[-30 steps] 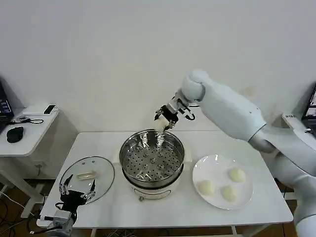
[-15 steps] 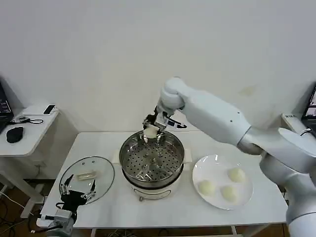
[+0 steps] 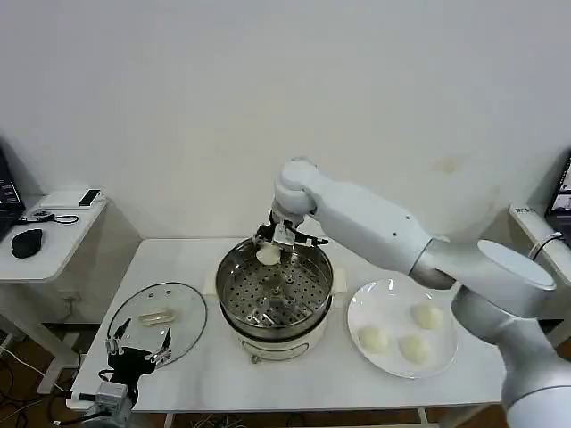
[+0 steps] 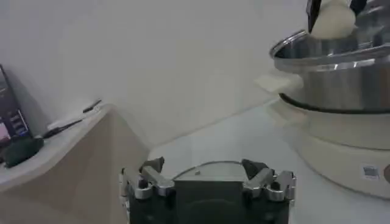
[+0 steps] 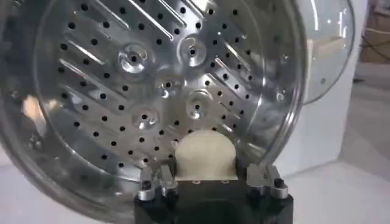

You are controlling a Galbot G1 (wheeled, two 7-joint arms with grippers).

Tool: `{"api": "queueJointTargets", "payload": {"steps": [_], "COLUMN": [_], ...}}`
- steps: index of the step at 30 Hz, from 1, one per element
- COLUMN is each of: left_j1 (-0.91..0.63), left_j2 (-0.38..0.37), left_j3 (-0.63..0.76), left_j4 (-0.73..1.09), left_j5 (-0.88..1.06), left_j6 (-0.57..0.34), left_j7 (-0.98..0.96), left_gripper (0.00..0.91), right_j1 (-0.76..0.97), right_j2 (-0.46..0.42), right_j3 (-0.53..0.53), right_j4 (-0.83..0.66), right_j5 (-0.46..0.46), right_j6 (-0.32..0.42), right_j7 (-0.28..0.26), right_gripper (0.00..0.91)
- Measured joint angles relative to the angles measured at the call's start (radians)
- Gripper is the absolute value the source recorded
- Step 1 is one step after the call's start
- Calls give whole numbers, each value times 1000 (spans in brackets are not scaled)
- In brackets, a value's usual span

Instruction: Take steamed baozi put them in steamer then cover it.

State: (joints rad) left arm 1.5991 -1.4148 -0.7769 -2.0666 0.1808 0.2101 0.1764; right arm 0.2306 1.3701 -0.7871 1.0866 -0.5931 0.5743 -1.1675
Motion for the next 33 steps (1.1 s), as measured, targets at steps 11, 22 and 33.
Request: {"api": "queueJointTargets", "payload": {"steps": [11,22,33], "left_j1": [-1,0,3], "left_j2": [-5,-9,-7], "left_j3": [-1,2,4], "left_j4": [4,1,-10], "left_j5": [0,2,5], "left_j6": [0,0,2], "left_j7": [-1,1,9], "left_gripper": [907,907,907], "right_j1": [-30,-37,7], "right_j2": [34,45,-13], "right_j3": [-3,-8,7], "right_j4": [-72,-104,-33], "right_j5": [-34,-29,50], "right_j6": [9,-4,-63], "right_j7": [15,53,71], "right_gripper": [645,907,907]}}
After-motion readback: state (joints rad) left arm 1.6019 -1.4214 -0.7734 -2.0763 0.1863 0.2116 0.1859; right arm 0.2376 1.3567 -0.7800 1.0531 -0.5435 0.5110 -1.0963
